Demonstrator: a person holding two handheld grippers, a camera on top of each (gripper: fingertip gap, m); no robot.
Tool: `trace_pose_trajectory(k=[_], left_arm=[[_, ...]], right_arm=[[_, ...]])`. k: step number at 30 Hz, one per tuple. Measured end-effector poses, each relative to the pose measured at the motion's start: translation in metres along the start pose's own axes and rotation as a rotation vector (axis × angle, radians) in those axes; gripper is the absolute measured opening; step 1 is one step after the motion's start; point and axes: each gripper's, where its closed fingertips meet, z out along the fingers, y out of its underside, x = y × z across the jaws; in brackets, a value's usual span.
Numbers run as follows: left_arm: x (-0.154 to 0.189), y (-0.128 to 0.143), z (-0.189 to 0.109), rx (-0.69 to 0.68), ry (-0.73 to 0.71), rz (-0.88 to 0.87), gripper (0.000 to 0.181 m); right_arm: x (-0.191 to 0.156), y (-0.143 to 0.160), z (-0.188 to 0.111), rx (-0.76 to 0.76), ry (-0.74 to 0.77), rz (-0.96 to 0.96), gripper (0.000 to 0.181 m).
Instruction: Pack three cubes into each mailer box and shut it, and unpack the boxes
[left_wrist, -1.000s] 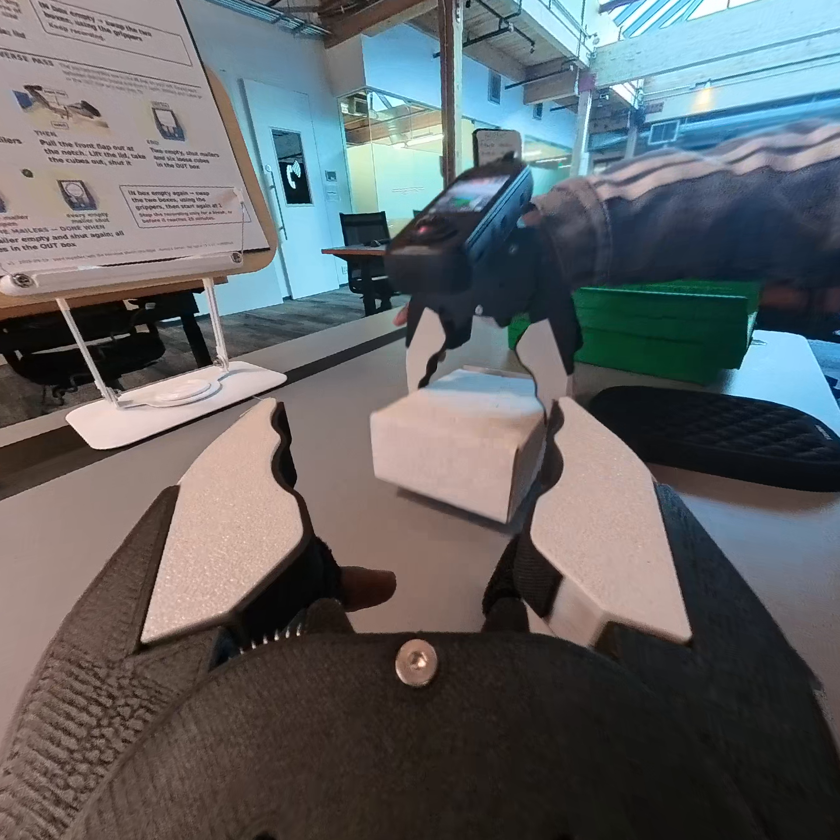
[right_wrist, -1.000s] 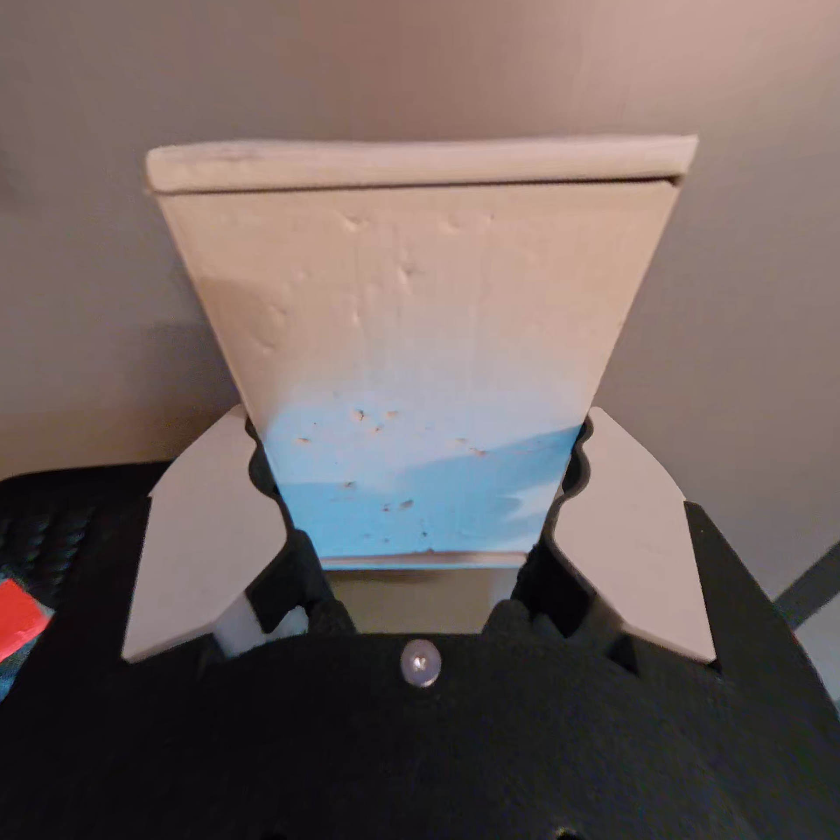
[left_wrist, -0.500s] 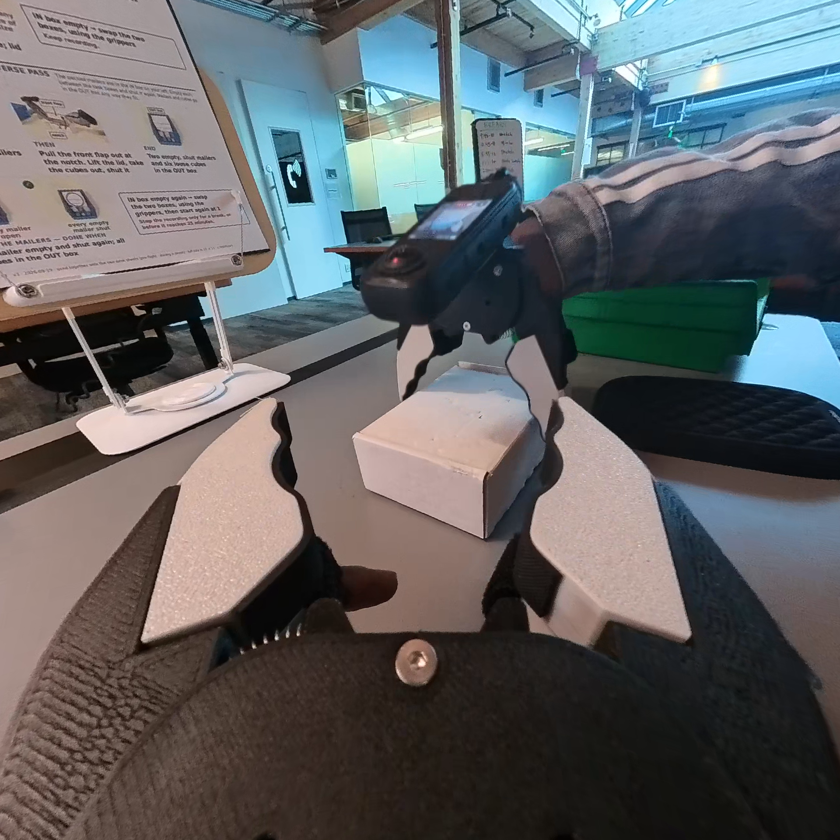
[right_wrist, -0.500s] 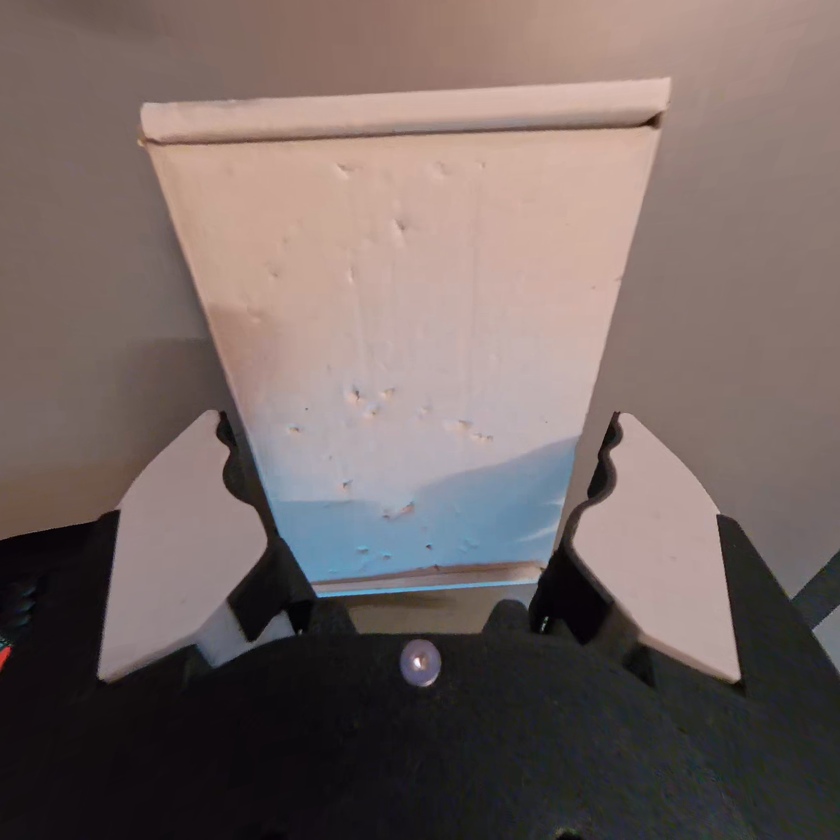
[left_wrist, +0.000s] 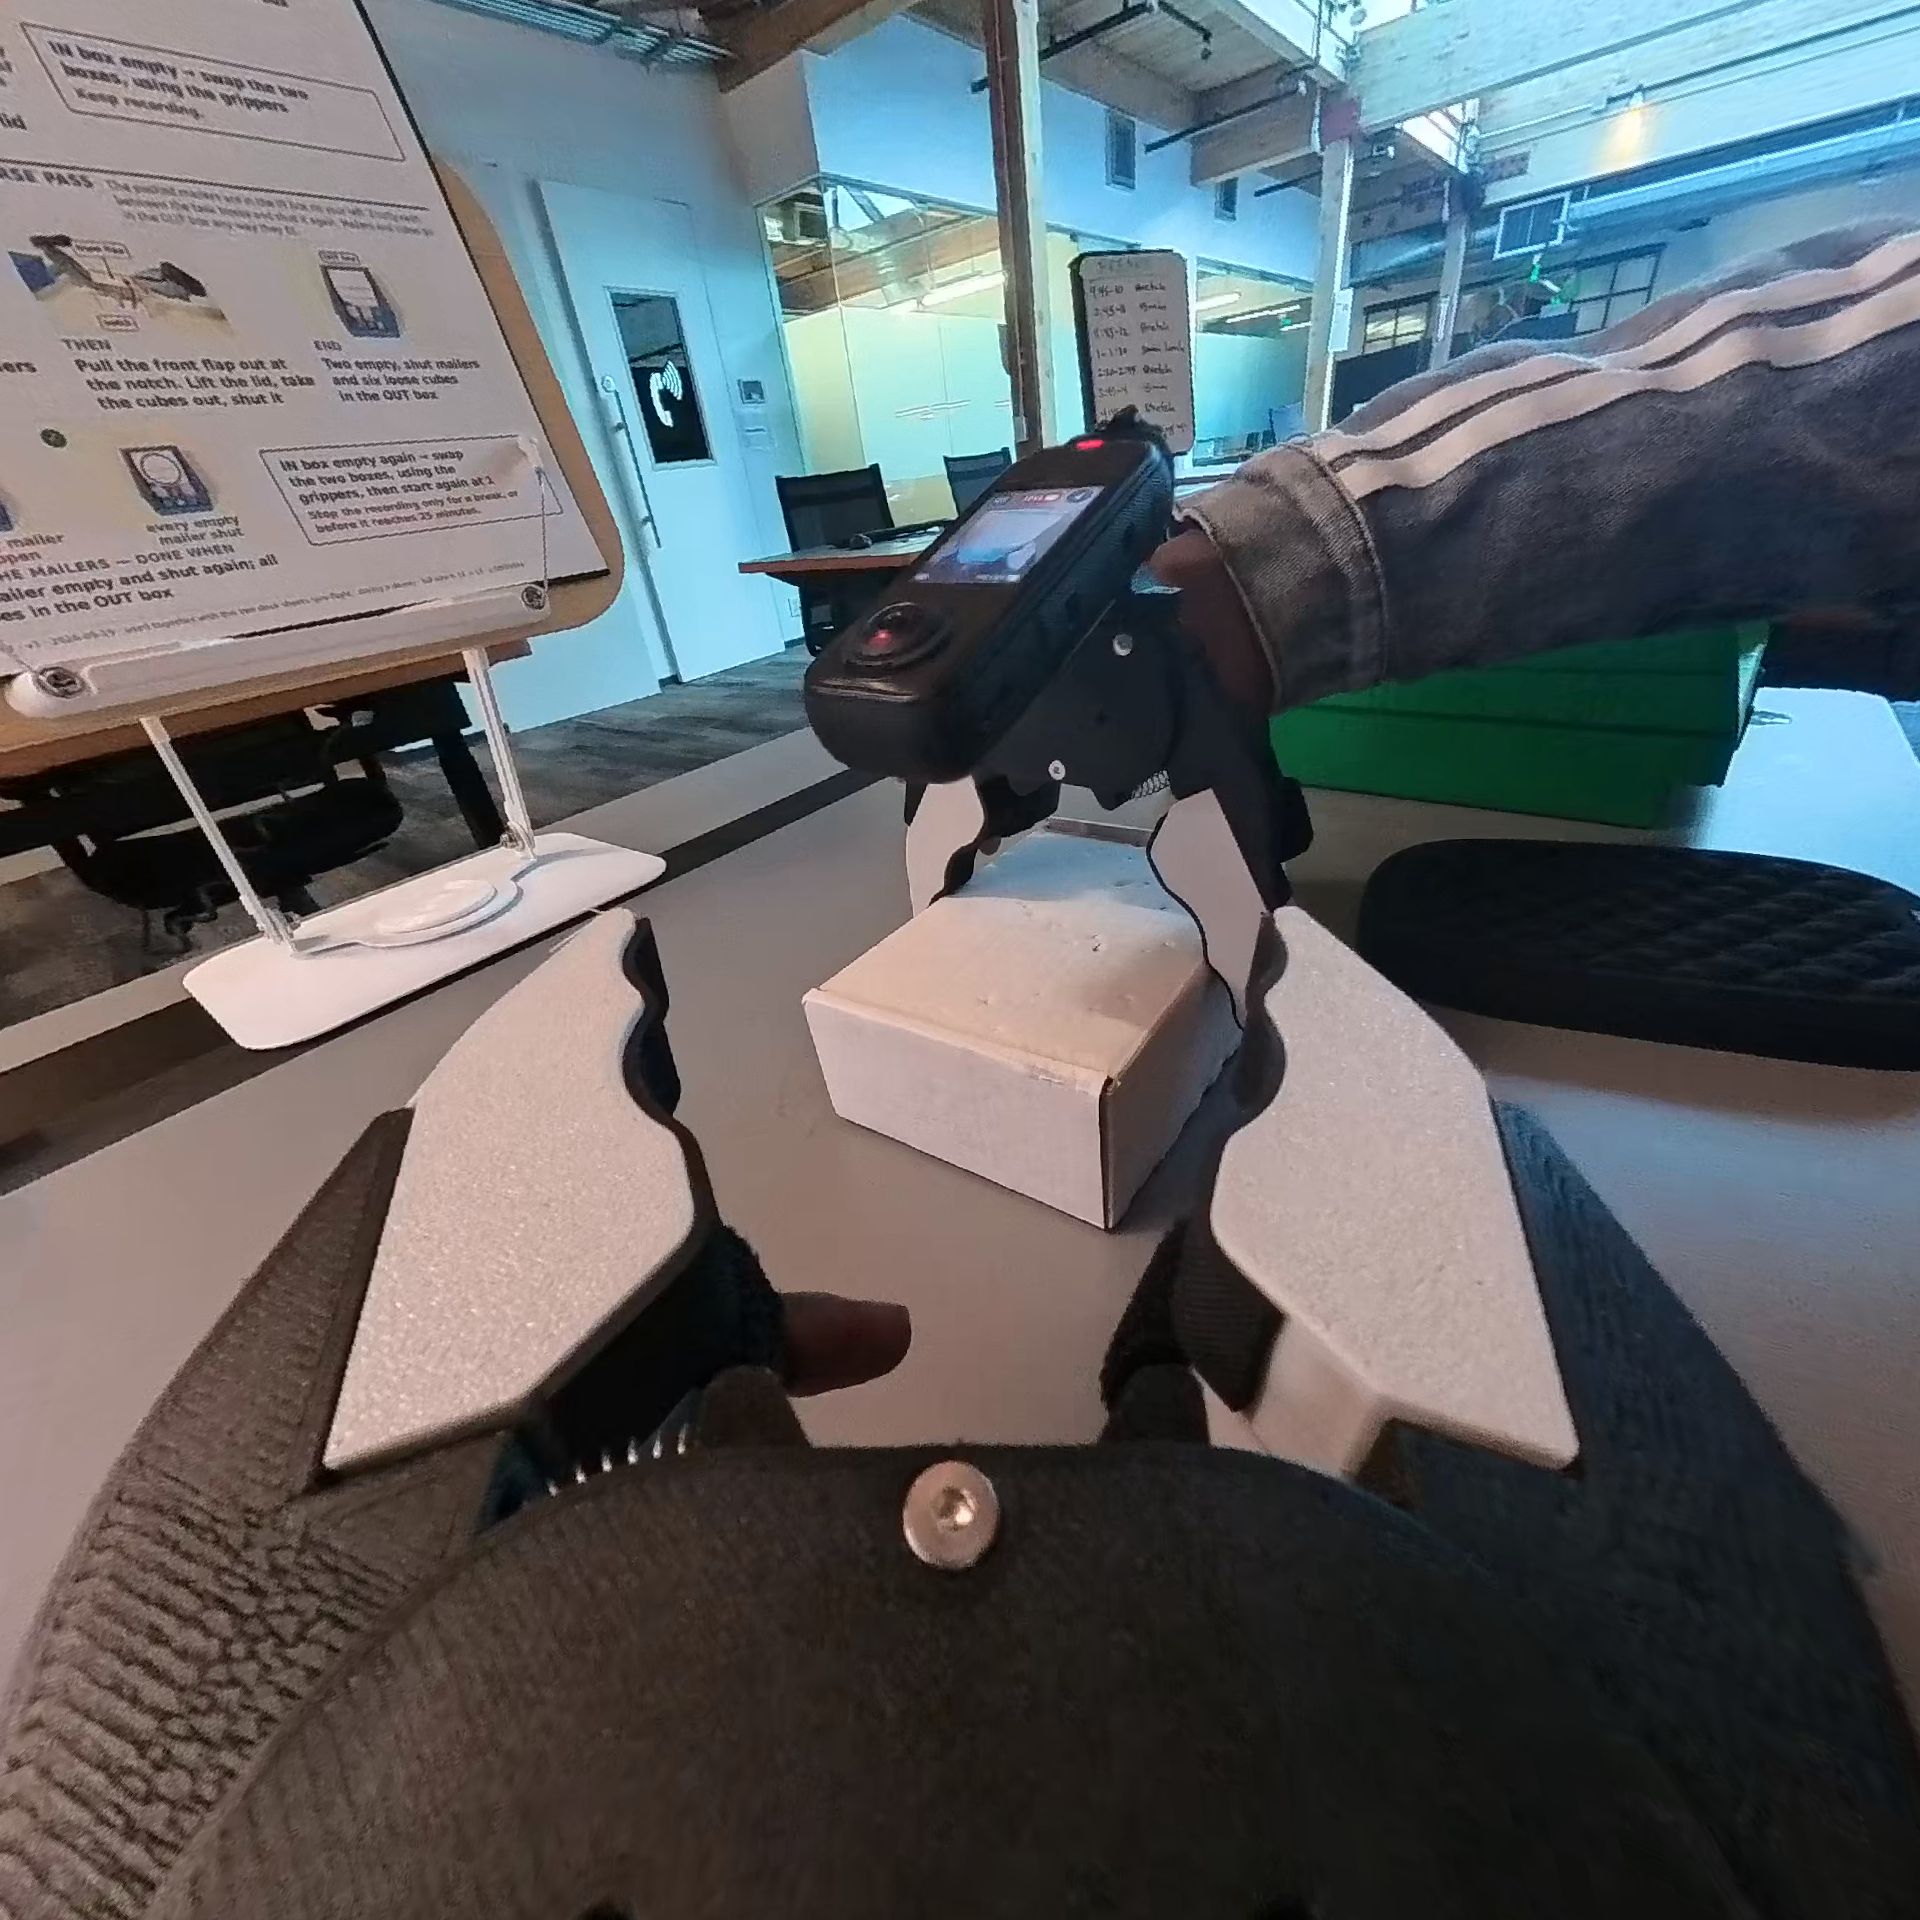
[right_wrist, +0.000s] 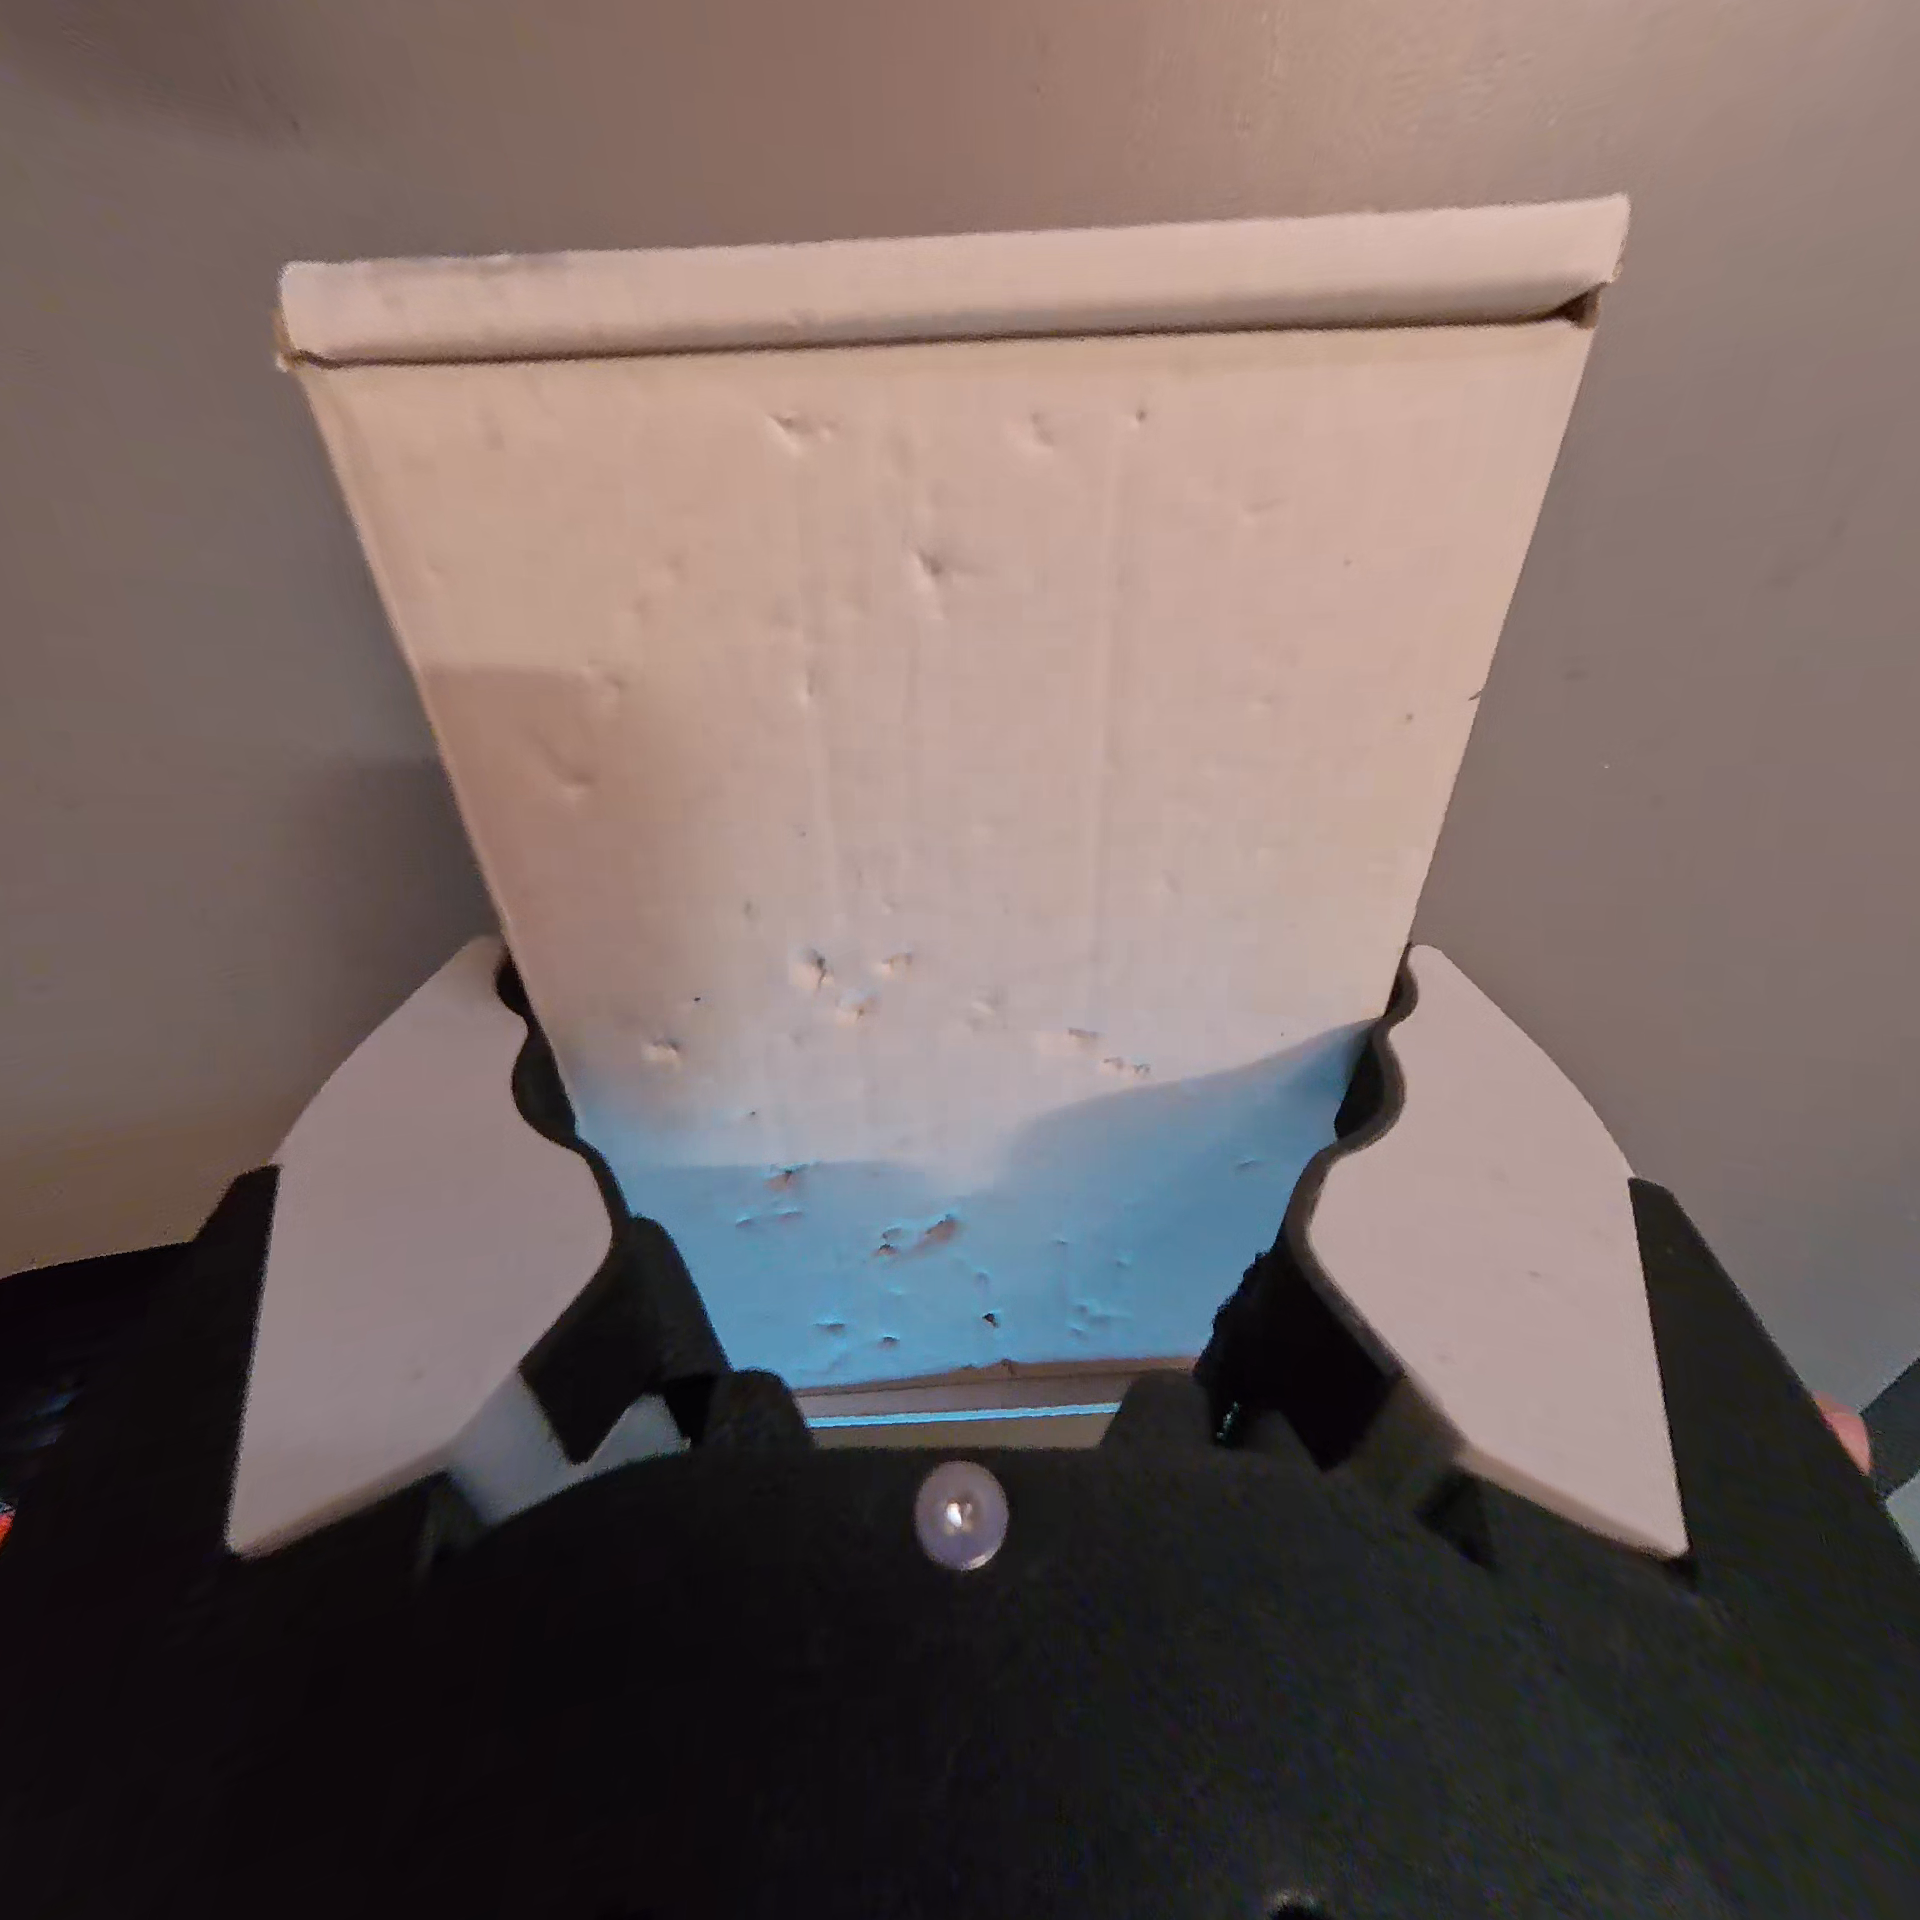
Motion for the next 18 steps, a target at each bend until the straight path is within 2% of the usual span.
trace_pose_trajectory(k=[9,14,18], left_arm=[[0.000,0.000,0.000,0.000,-0.001,0.003,0.106],[0.001,0.000,0.000,-0.003,0.001,0.011,0.106],[0.001,0.001,-0.001,-0.003,0.000,0.012,0.106]], right_arm=[[-0.003,0.003,-0.010,-0.045,0.004,-0.054,0.141],[-0.001,0.010,-0.040,-0.032,0.027,-0.044,0.141],[0.000,0.037,-0.075,-0.048,0.068,-0.014,0.140]])
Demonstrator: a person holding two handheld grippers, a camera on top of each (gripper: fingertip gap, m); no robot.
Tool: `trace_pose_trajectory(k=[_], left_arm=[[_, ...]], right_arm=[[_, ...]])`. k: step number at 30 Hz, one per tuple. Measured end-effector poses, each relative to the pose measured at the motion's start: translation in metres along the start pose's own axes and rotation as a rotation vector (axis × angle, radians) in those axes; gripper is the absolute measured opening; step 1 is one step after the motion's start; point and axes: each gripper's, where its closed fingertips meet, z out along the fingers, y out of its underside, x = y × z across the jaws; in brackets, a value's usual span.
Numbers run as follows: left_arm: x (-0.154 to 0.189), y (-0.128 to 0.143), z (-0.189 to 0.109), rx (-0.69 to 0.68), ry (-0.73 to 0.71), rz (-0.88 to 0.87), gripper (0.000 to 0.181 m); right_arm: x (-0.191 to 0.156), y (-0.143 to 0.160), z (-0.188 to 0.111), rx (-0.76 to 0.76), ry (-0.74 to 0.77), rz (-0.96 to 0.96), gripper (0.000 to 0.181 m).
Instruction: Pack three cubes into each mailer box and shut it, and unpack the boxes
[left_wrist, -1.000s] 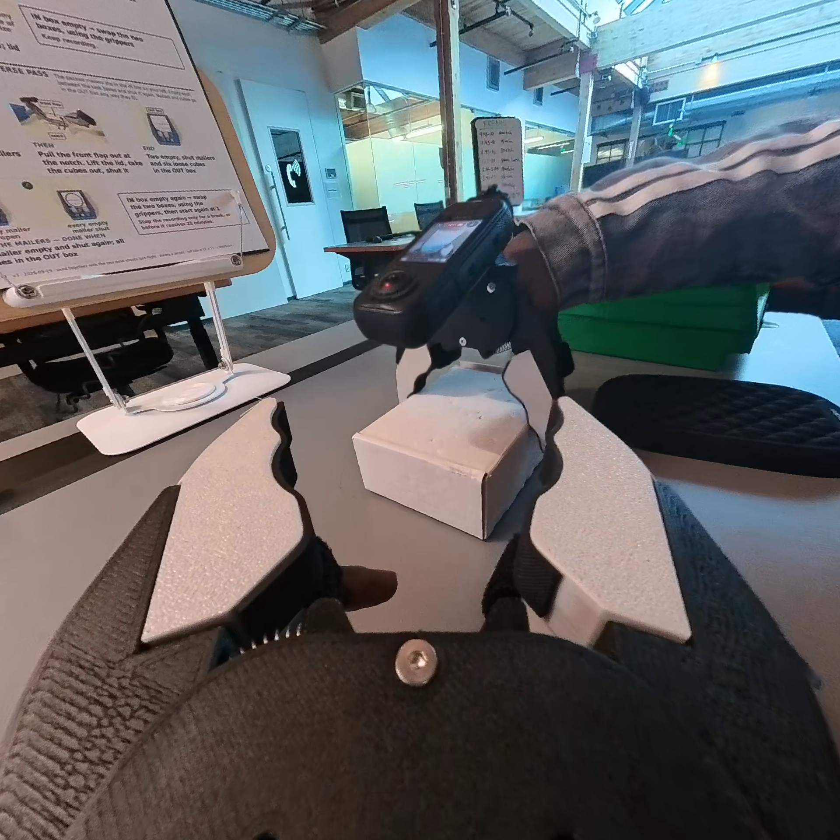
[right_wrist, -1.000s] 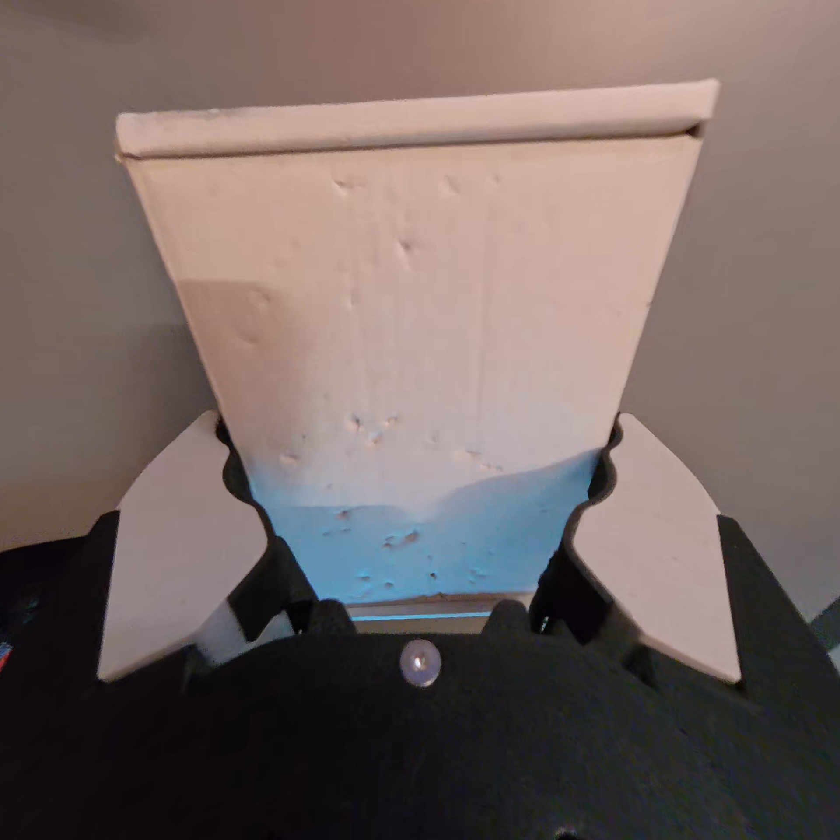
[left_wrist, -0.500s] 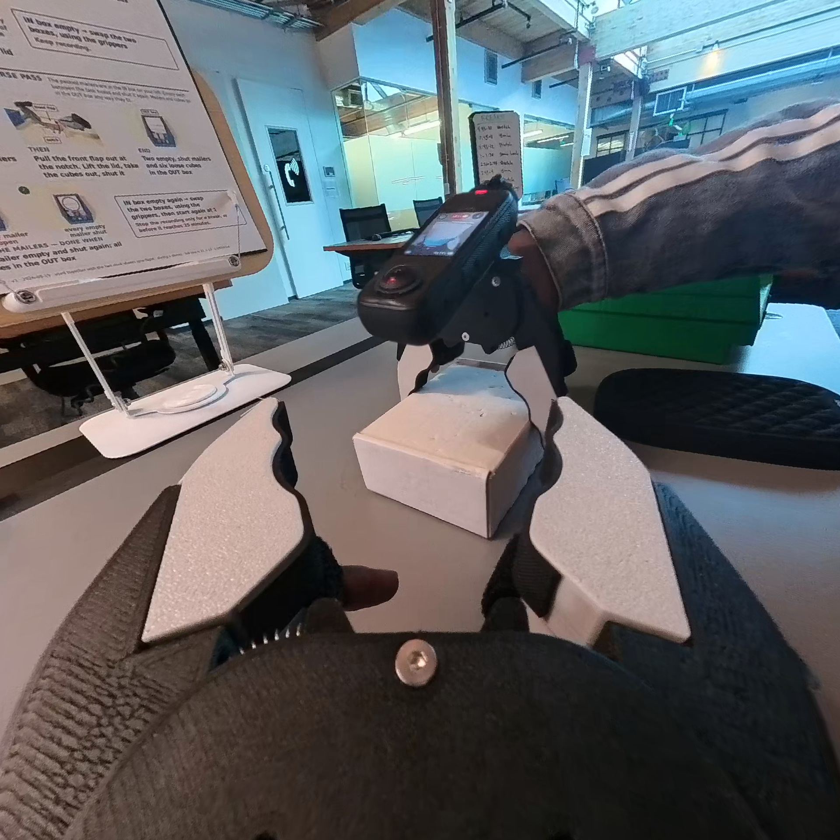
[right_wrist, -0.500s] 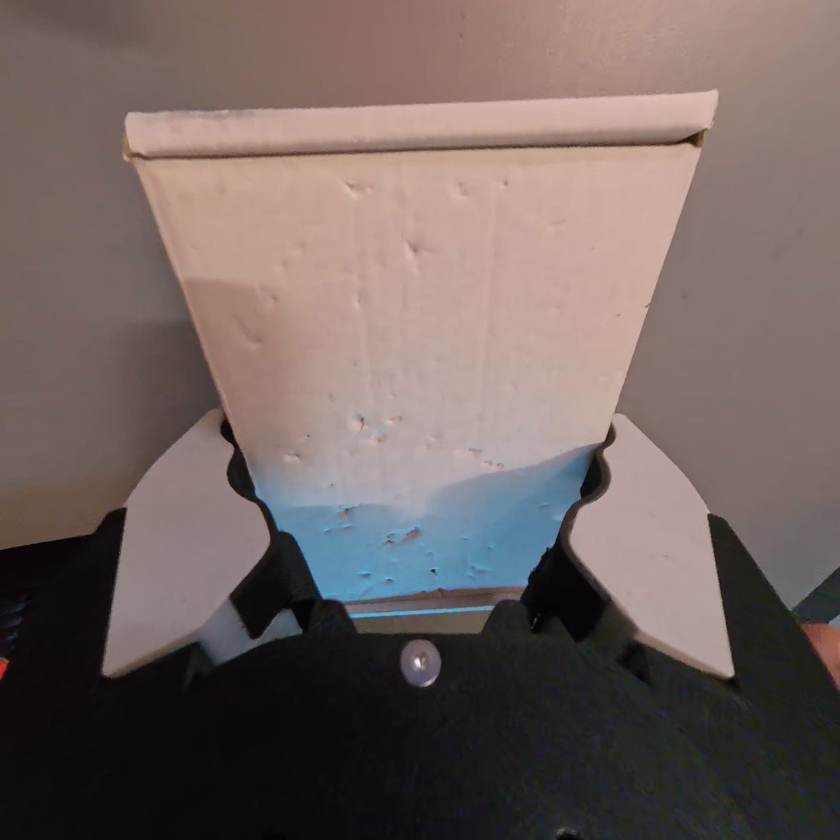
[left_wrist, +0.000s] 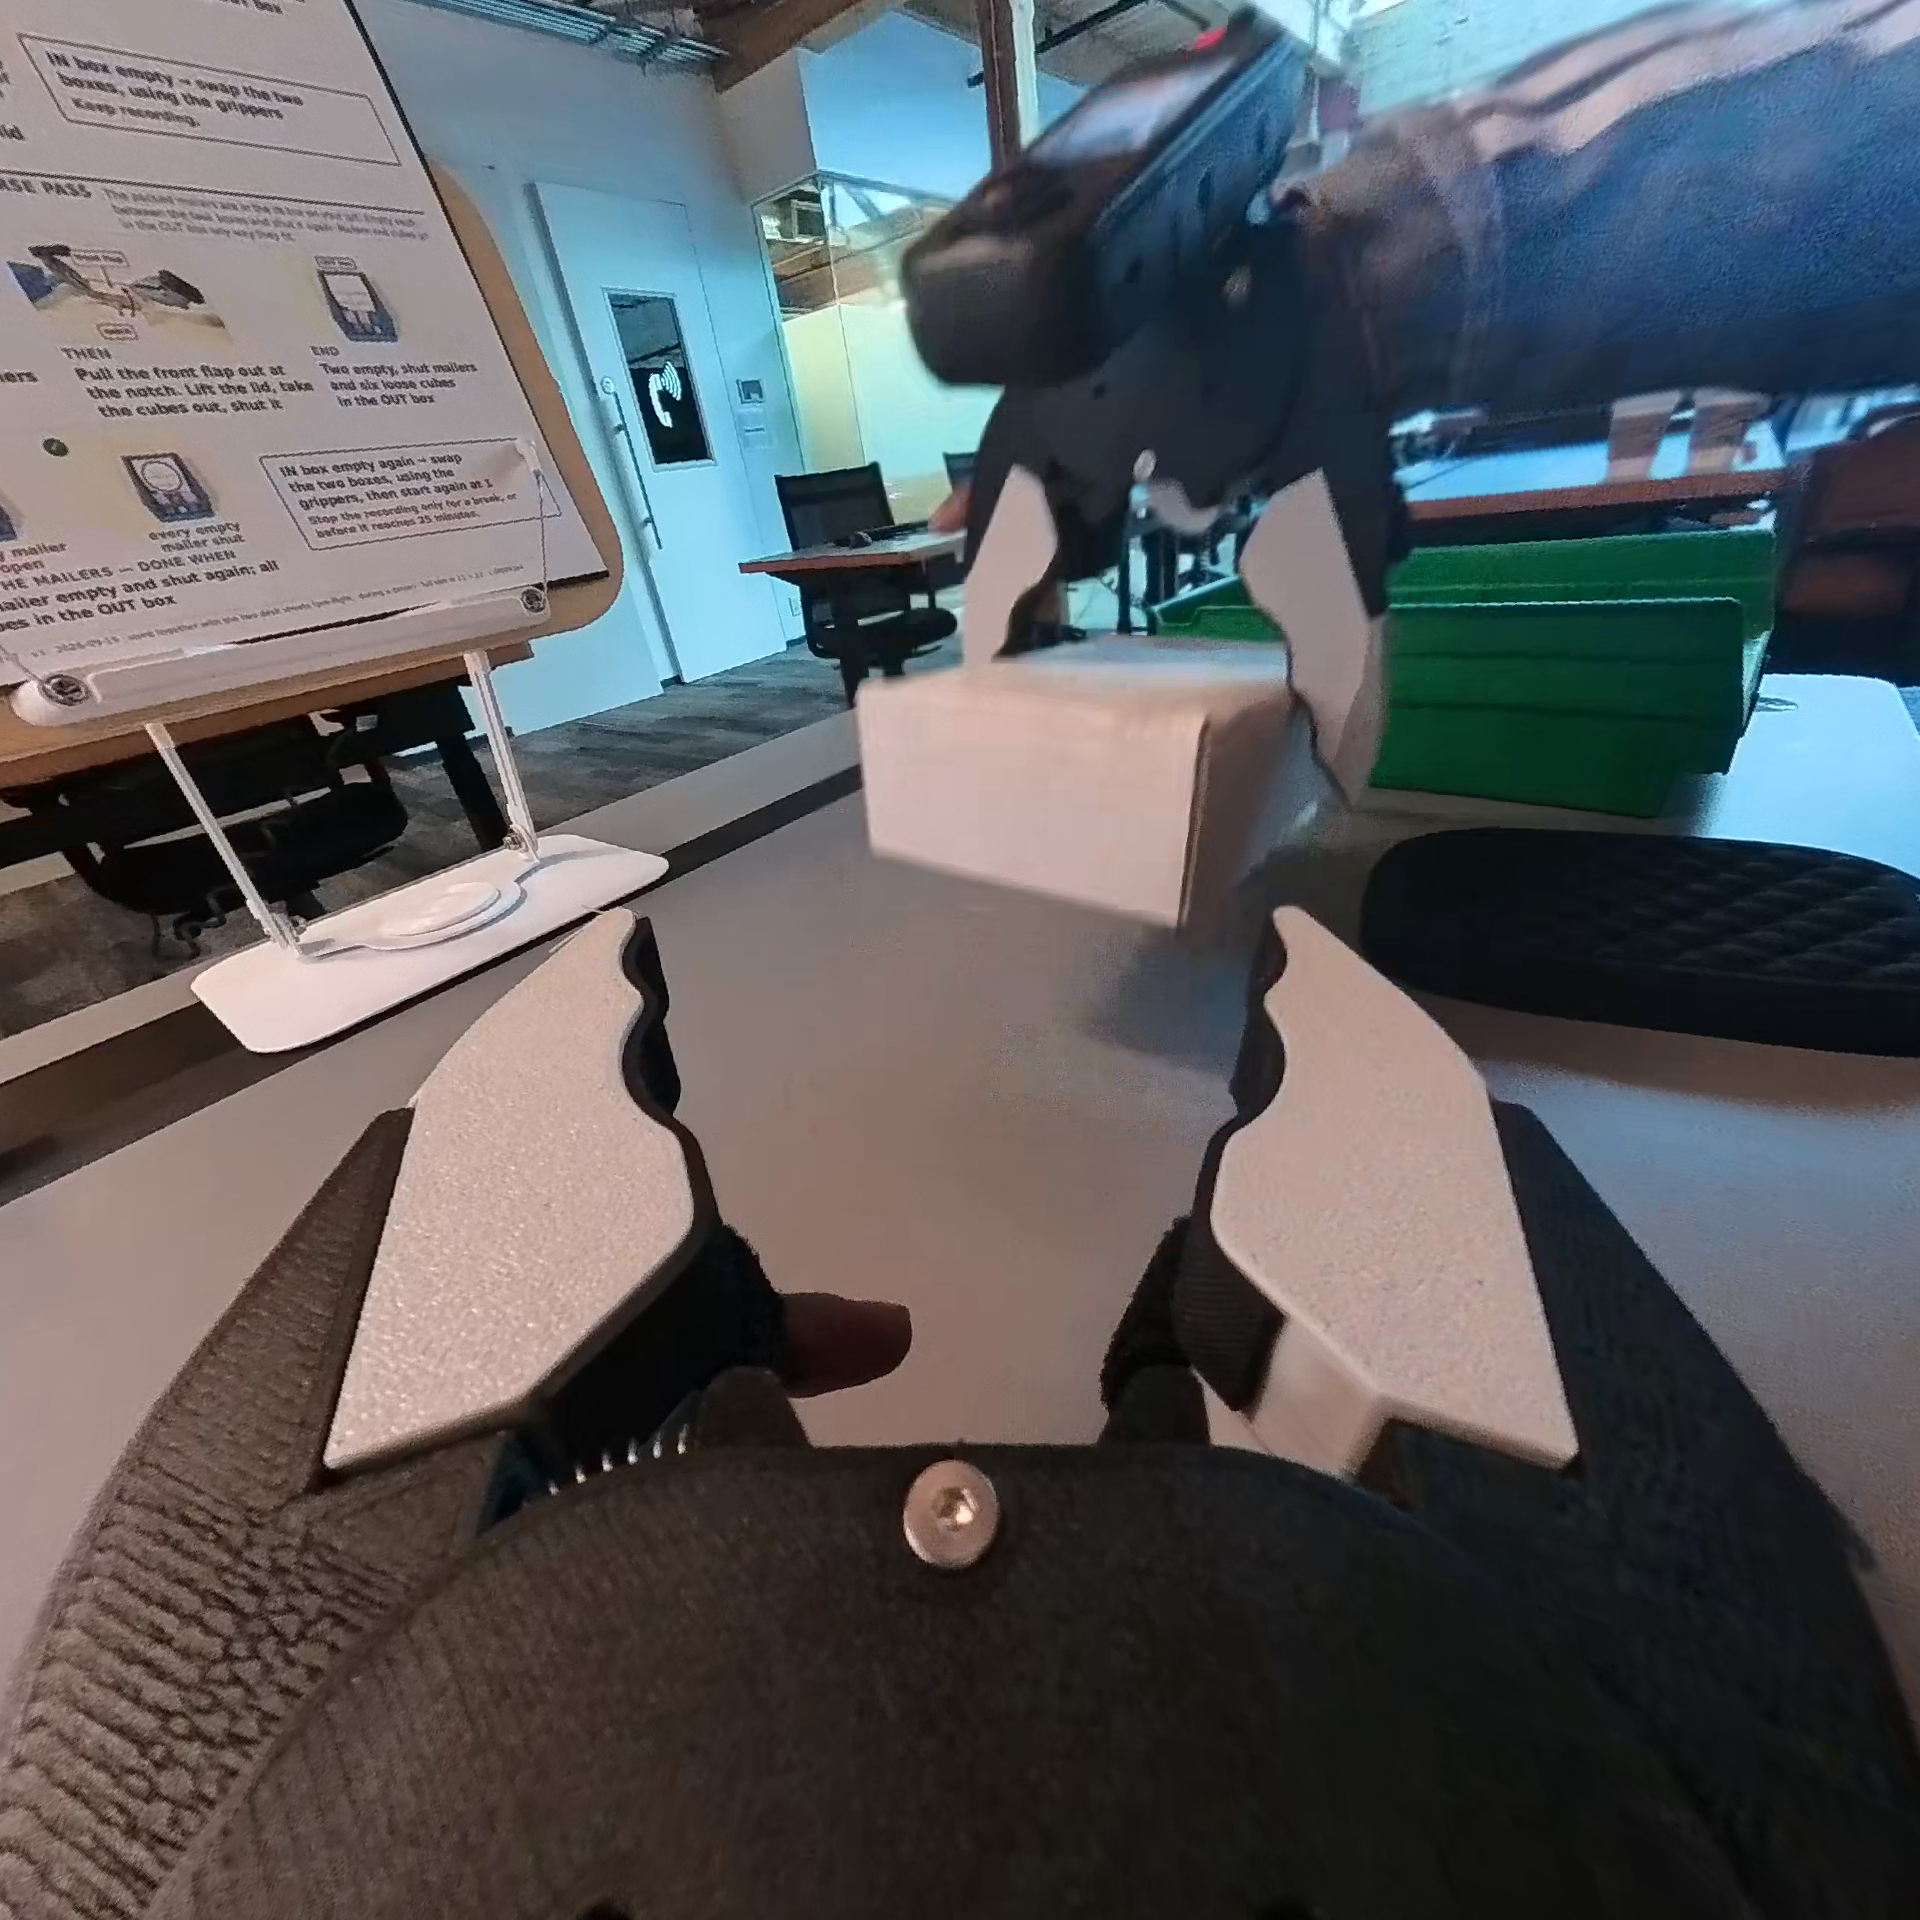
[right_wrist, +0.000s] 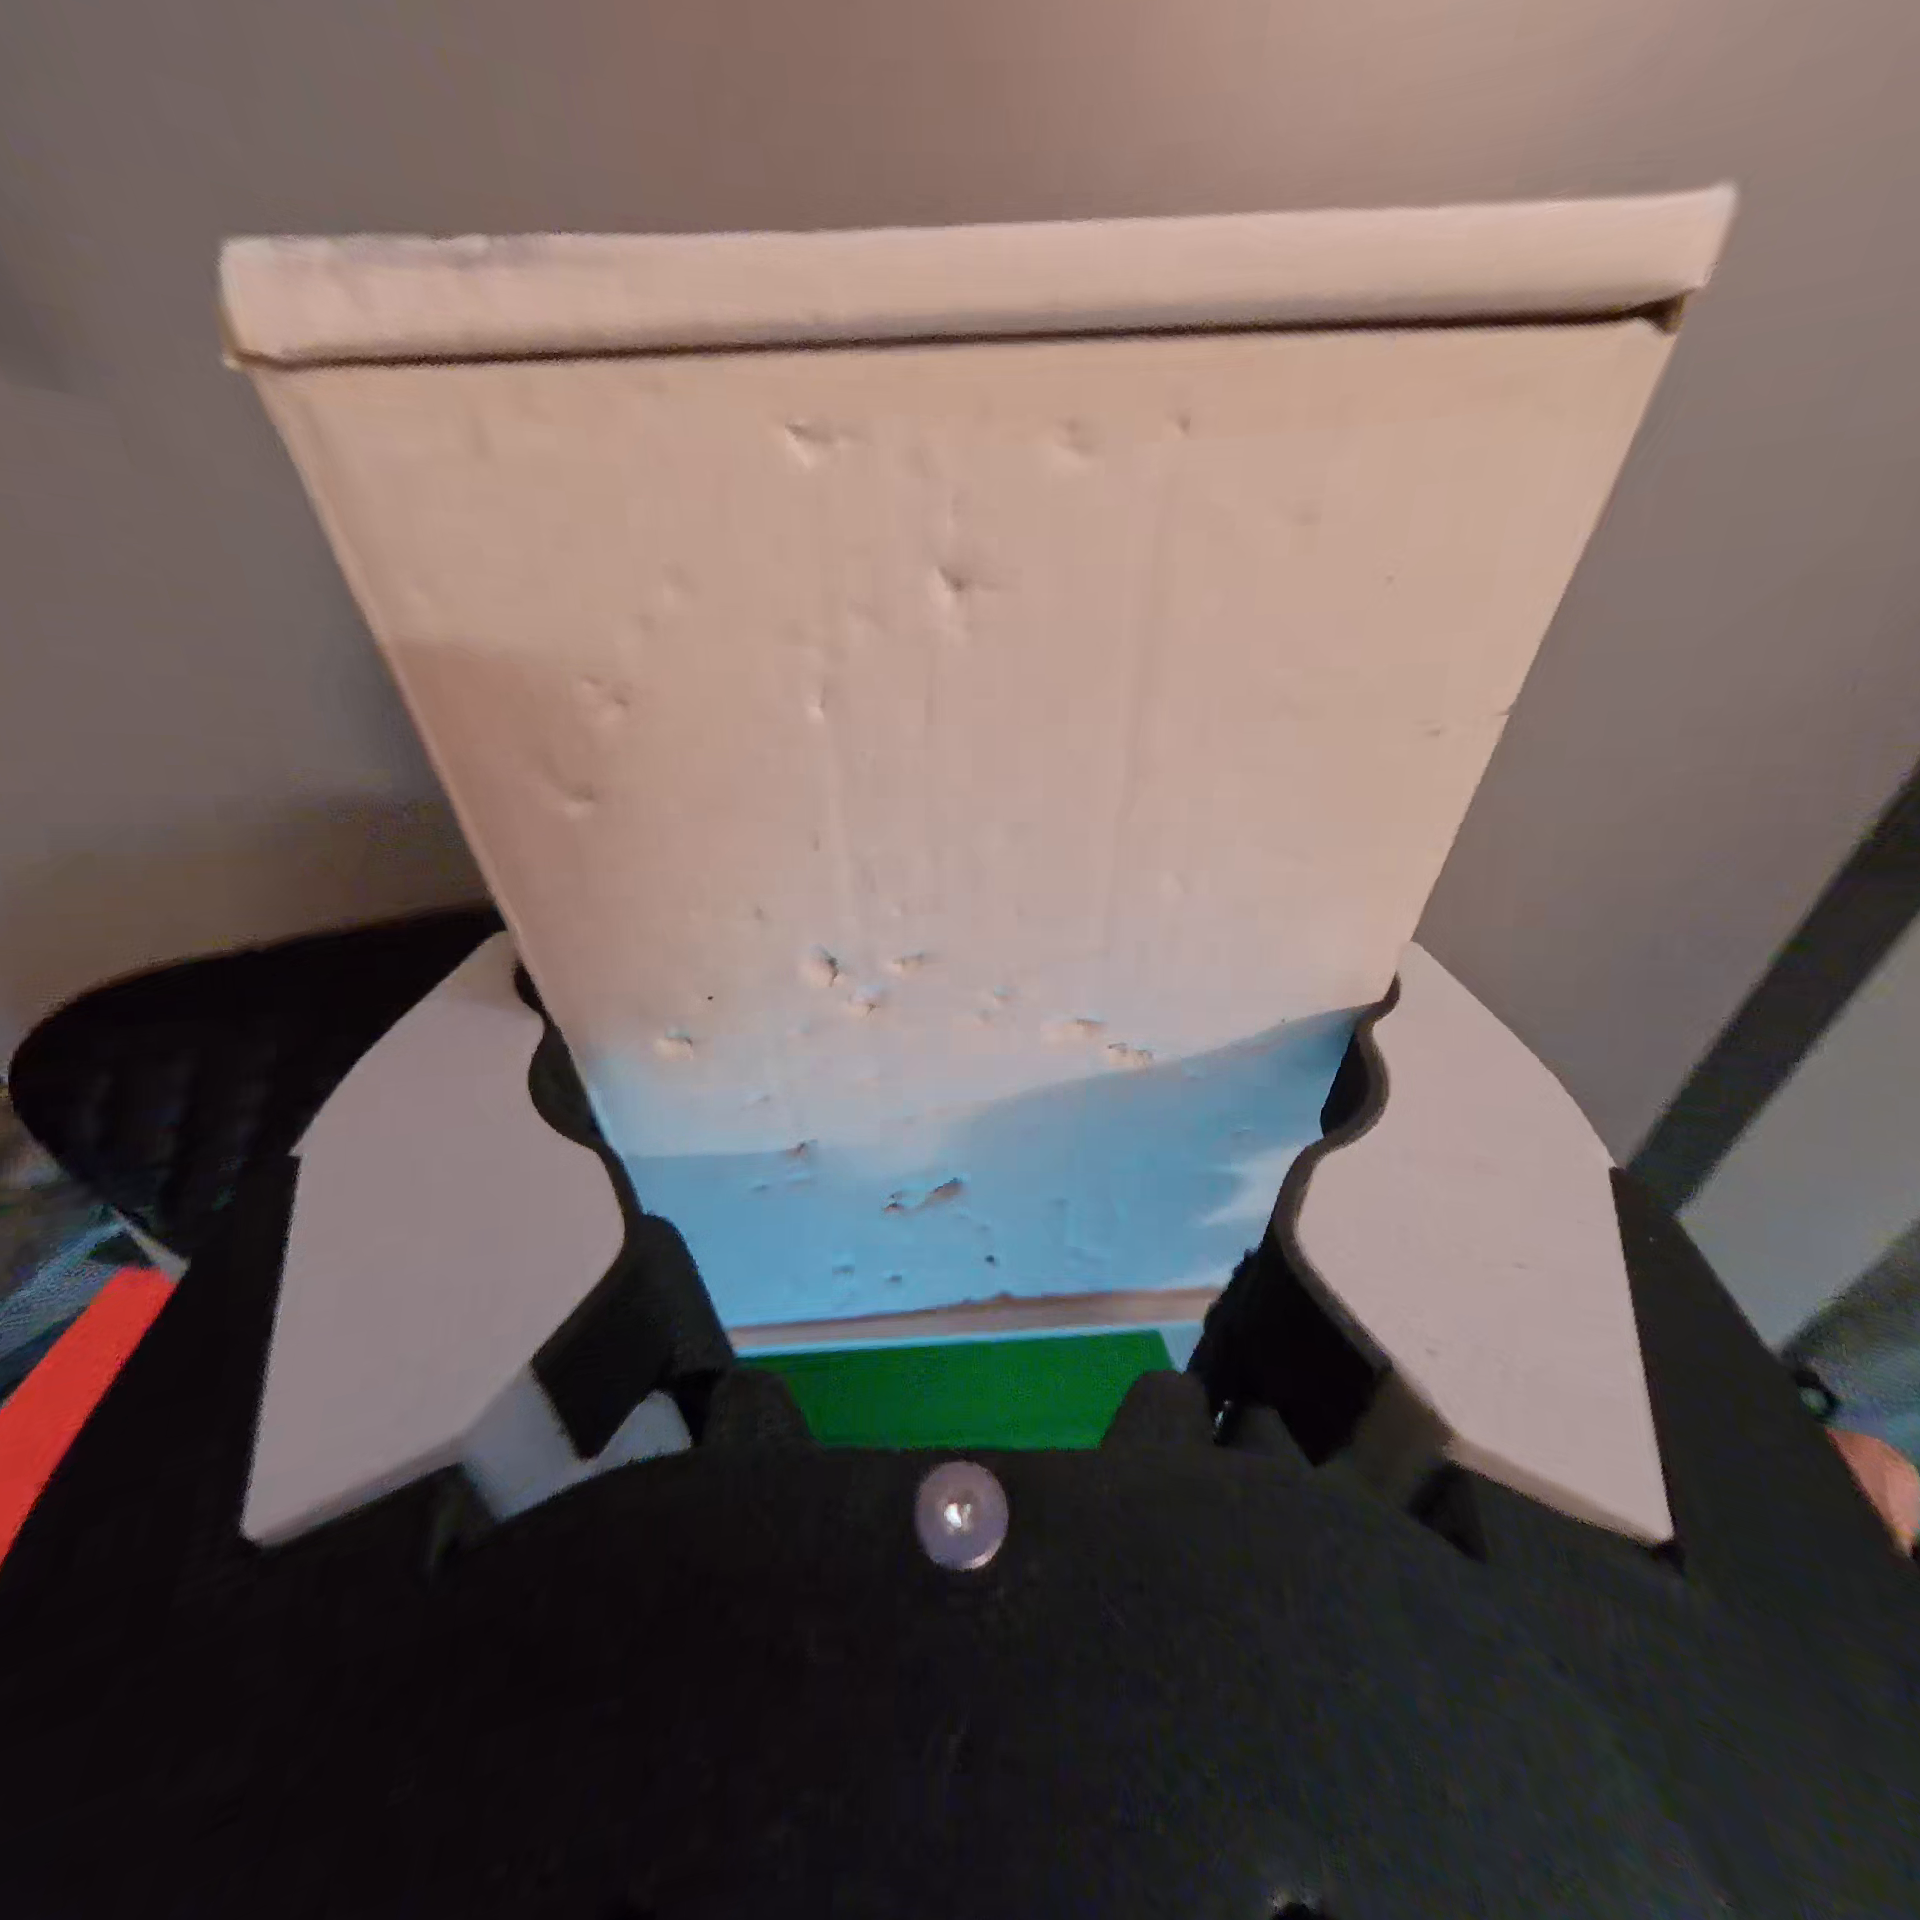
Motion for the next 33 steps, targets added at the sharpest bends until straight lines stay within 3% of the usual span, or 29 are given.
trace_pose_trajectory(k=[7,11,17,23,33], left_arm=[[-0.002,0.001,0.001,-0.003,-0.002,-0.016,0.106],[-0.006,0.001,0.001,0.002,-0.009,-0.039,0.106],[-0.011,-0.001,0.000,0.024,-0.022,-0.064,0.106],[-0.006,-0.001,0.000,0.016,-0.002,-0.033,0.105],[0.032,0.014,0.001,-0.074,0.162,0.203,0.098]], right_arm=[[-0.007,0.119,-0.056,-0.113,0.076,0.149,0.132],[-0.024,0.163,-0.057,-0.059,0.056,0.231,0.125],[-0.030,0.122,-0.008,-0.024,-0.010,0.137,0.123],[-0.022,0.054,0.002,0.029,-0.030,0.031,0.123],[-0.050,-0.038,0.039,0.108,-0.097,-0.117,0.121]])
